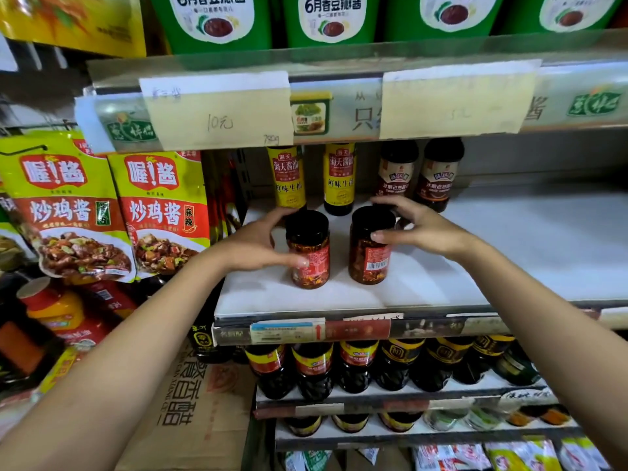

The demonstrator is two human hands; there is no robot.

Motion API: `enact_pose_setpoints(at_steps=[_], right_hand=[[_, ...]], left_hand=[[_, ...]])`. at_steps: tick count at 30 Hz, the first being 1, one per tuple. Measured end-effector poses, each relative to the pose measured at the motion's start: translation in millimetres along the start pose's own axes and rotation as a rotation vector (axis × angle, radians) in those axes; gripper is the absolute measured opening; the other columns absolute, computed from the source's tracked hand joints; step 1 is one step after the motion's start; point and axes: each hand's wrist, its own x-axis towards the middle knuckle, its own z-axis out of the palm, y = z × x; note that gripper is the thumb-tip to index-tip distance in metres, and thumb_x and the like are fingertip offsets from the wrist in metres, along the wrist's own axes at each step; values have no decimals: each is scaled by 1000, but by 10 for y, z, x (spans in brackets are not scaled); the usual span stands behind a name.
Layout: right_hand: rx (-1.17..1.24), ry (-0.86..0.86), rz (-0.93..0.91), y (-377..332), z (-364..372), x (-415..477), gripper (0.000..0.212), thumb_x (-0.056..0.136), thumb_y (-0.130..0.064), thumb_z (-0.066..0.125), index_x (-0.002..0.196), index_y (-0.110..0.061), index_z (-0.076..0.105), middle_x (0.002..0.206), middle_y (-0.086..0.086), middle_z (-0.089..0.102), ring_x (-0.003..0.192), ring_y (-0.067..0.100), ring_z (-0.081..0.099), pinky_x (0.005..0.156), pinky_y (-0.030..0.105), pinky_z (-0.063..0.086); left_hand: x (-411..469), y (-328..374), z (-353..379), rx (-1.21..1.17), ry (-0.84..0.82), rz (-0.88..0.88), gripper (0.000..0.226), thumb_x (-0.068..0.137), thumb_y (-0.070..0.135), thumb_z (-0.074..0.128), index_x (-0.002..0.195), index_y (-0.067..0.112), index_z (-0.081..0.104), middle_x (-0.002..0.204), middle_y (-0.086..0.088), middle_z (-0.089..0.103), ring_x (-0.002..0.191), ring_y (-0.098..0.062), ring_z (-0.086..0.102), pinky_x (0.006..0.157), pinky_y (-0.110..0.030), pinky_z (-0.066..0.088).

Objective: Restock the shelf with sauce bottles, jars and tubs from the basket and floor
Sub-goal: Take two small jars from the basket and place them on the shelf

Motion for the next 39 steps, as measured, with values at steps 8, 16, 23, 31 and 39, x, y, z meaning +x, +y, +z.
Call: enact_pose_setpoints(at_steps=[8, 16, 23, 31, 39], right_hand=[[241, 90, 47, 458, 328, -181, 73, 69, 4, 75, 127, -22, 40, 111, 2, 60, 105, 15, 58, 84, 24, 49], [244, 162, 37, 500, 492, -55, 71, 67, 5, 76, 122, -20, 41, 107, -4, 62, 98, 7, 61, 86, 24, 48], [136, 253, 61, 497, 545, -50, 69, 59, -14, 85, 114, -25, 46, 110, -2, 62, 104, 16, 59, 92, 33, 46], [-75, 417, 74, 385, 648, -54, 76, 55, -28, 88, 115, -17, 43, 113, 1, 57, 101, 16, 54, 86, 32, 46], [229, 102, 61, 448, 405, -120, 80, 68, 14, 71, 129, -22, 34, 110, -8, 59, 104, 5, 57, 99, 37, 45]], left_hand=[[10, -282, 447, -387, 39, 27, 95, 68, -7, 75, 142, 15, 19, 129, 0, 45, 117, -12, 46, 82, -6, 41], [60, -301, 620, -487, 116, 31, 76, 67, -9, 74, 124, 23, 35, 111, 2, 56, 98, -2, 55, 80, -15, 44], [62, -354, 764, -409, 336, 13, 77, 59, 9, 84, 124, 16, 44, 120, -7, 57, 108, -22, 56, 94, -38, 46], [23, -293, 819, -381, 433, -36, 76, 60, 16, 85, 121, 14, 42, 108, 1, 57, 100, -18, 57, 88, -33, 46], [7, -396, 637, -485, 195, -13, 92, 60, 4, 81, 136, 17, 31, 127, -6, 53, 118, -24, 52, 98, -41, 44]])
